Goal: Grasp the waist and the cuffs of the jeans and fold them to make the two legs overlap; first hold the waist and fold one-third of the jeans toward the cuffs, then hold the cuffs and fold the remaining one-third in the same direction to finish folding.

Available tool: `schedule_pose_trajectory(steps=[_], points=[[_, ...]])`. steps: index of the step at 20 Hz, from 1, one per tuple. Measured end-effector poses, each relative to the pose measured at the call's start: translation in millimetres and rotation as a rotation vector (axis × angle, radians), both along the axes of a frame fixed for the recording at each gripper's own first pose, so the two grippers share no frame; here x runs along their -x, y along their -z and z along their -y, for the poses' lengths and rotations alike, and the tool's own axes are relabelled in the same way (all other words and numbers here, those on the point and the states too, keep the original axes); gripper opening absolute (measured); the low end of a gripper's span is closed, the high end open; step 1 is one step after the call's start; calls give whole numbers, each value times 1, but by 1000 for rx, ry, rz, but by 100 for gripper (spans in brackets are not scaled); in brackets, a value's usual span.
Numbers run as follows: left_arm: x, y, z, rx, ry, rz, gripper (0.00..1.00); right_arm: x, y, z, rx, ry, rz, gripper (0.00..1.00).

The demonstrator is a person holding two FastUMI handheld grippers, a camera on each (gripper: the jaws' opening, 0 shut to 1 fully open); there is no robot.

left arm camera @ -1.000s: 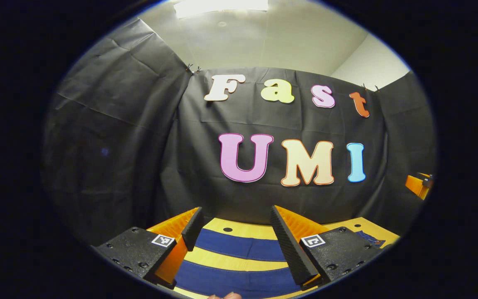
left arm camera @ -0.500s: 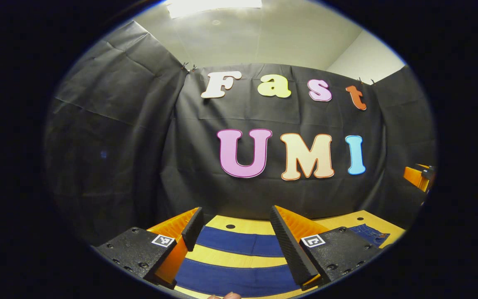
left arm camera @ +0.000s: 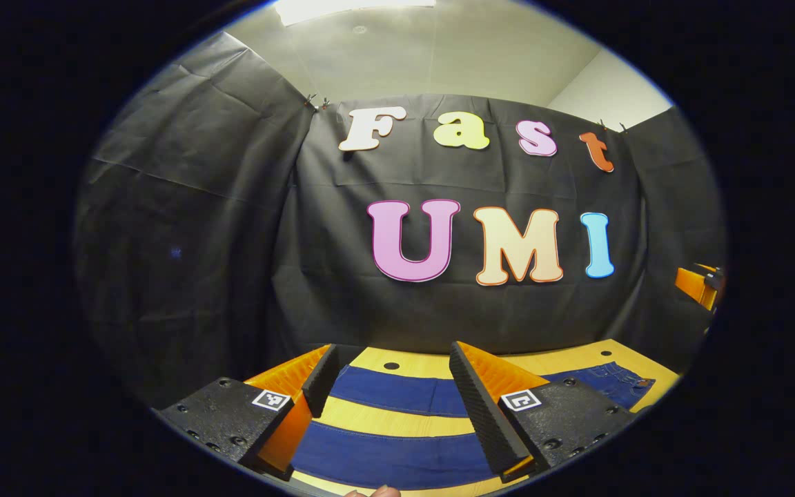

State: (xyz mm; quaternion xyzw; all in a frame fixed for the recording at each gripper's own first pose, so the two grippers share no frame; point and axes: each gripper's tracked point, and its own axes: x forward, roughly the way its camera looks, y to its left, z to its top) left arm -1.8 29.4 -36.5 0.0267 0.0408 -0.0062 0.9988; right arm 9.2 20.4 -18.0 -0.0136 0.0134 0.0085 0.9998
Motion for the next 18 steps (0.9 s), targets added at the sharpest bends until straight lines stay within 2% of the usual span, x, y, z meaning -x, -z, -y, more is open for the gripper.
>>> schedule_pose_trajectory(steps=[3,8,9,10,18], points=[[3,19,-7,-57,52,-49,93,3,7,-2,-2,10,-7,98],[15,65,-30,-262,173,-185,100,10,25,1,21,29,-28,97],[18,75,-33,-290,193,-215,100,14,29,2,26,33,-33,98],[23,86,-37,-311,214,-244,96,16,32,3,30,39,-36,98],[53,174,-64,-560,360,-474,95,27,54,24,57,92,-79,98]])
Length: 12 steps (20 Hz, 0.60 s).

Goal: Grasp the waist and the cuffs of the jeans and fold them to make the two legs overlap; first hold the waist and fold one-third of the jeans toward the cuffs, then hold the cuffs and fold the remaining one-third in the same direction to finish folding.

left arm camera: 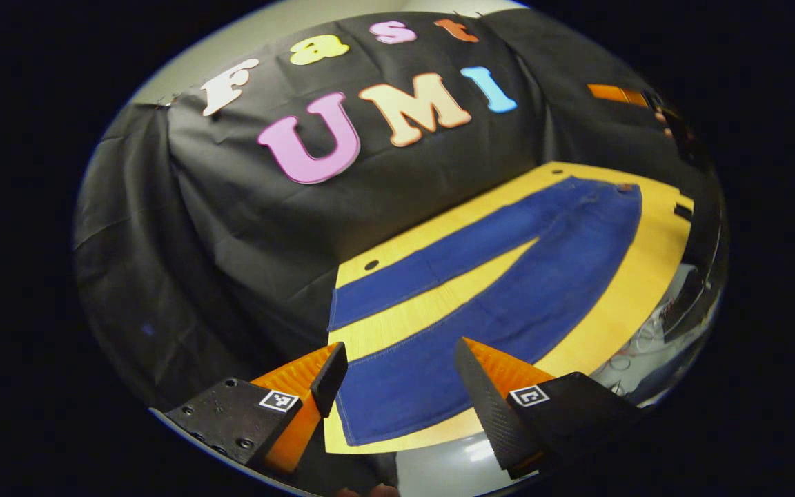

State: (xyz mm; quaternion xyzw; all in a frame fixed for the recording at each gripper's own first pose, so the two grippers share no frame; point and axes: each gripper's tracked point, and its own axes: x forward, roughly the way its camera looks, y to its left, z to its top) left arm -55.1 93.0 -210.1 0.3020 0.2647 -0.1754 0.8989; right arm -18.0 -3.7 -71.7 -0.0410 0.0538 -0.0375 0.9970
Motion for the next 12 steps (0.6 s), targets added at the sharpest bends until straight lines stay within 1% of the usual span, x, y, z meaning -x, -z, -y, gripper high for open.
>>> schedule_pose_trajectory(steps=[4,7,12], points=[[17,54,-3,-87,78,-139,95,5,2,13,23,29,-9,98],[24,86,-6,-172,141,-221,95,10,10,21,47,48,-23,98],[32,133,-29,-310,193,-317,95,15,16,32,76,76,-53,98]])
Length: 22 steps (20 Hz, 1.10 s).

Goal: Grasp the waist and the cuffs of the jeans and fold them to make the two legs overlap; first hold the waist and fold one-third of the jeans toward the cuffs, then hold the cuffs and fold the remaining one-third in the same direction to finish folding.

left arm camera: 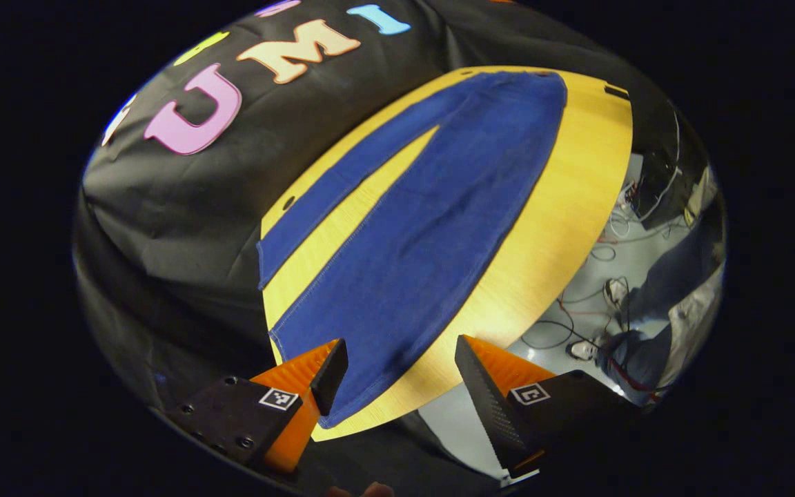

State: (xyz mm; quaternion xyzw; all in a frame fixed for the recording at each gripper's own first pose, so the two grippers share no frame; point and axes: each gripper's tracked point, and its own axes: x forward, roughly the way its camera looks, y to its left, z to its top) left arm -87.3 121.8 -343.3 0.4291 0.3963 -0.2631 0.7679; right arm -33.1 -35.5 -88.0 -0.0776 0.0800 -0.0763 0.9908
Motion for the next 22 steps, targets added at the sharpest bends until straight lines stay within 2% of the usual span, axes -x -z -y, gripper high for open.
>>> schedule_pose_trajectory(steps=[1,2,3,4,5,8,9,14,16,20,21,22], points=[[2,6,-6,-29,11,-12,96,1,0,3,8,5,-2,97],[3,8,-10,-52,17,-22,89,0,0,4,16,9,-2,97],[1,9,-9,-44,35,-13,100,1,0,5,22,12,-4,97],[0,12,-9,-47,34,-28,89,1,0,5,29,15,-6,97],[-1,14,-9,-44,36,-41,92,2,2,6,35,17,-9,97],[-17,14,-6,-48,62,-49,90,3,4,5,43,25,-15,97],[-23,16,-4,-56,78,-50,87,5,5,6,44,28,-16,98],[-60,24,1,-119,144,1,83,9,4,13,43,53,-17,98],[-64,29,4,-138,172,-23,76,11,4,17,41,65,-18,98],[-55,39,11,-128,189,-104,36,15,2,27,45,86,-14,98],[-52,40,9,-122,182,-116,14,14,3,29,46,85,-17,98],[-53,41,11,-121,177,-110,12,13,5,31,49,83,-22,98]])
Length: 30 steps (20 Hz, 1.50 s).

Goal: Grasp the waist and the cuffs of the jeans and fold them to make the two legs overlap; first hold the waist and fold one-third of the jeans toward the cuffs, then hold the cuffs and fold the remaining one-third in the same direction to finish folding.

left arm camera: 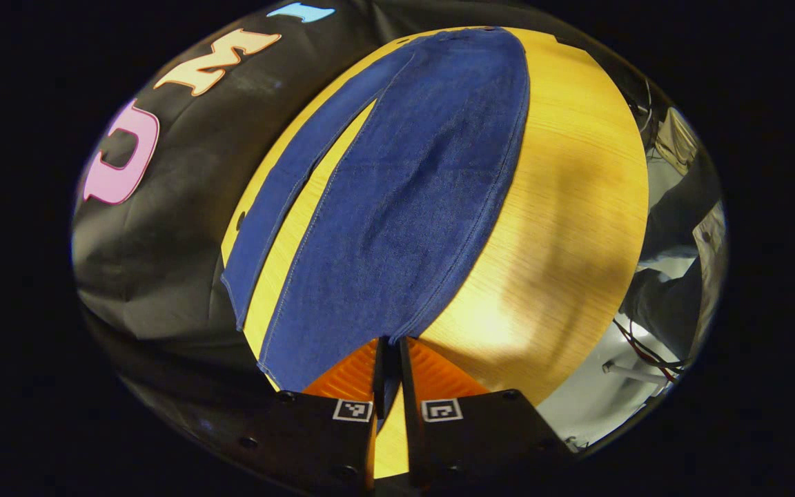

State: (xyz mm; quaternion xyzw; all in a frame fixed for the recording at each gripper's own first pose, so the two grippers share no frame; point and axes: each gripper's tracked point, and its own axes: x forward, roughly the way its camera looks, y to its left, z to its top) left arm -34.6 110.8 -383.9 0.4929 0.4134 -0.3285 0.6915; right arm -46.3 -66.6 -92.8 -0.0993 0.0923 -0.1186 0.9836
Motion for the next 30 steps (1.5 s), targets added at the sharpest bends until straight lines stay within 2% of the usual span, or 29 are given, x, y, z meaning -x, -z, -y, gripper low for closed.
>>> schedule_pose_trajectory(steps=[3,6,10,14,18,20,21,22,26,29,30], points=[[0,-3,-1,-17,2,37,0,2,3,12,26,-12,-18,99],[1,-3,-1,-20,-23,45,0,-4,18,33,88,-42,-73,100],[5,-2,-1,-21,-65,30,0,-12,60,53,236,-180,-213,100],[9,-3,-2,-30,-105,22,0,-10,134,61,293,-333,-412,99],[11,-2,-5,-50,-132,-4,0,11,209,78,375,-451,-617,97],[13,-3,-5,-66,-138,-10,0,14,232,91,434,-490,-679,99],[12,-3,-6,-72,-141,-12,0,15,242,98,453,-505,-706,96],[12,-3,-6,-77,-146,-15,0,16,250,103,470,-516,-730,100],[12,-2,-7,-103,-154,-26,0,15,290,125,538,-554,-825,99],[11,-2,-6,-114,-173,-30,0,8,307,130,592,-595,-871,100],[11,-2,-7,-118,-177,-31,0,3,312,129,605,-622,-881,95]])
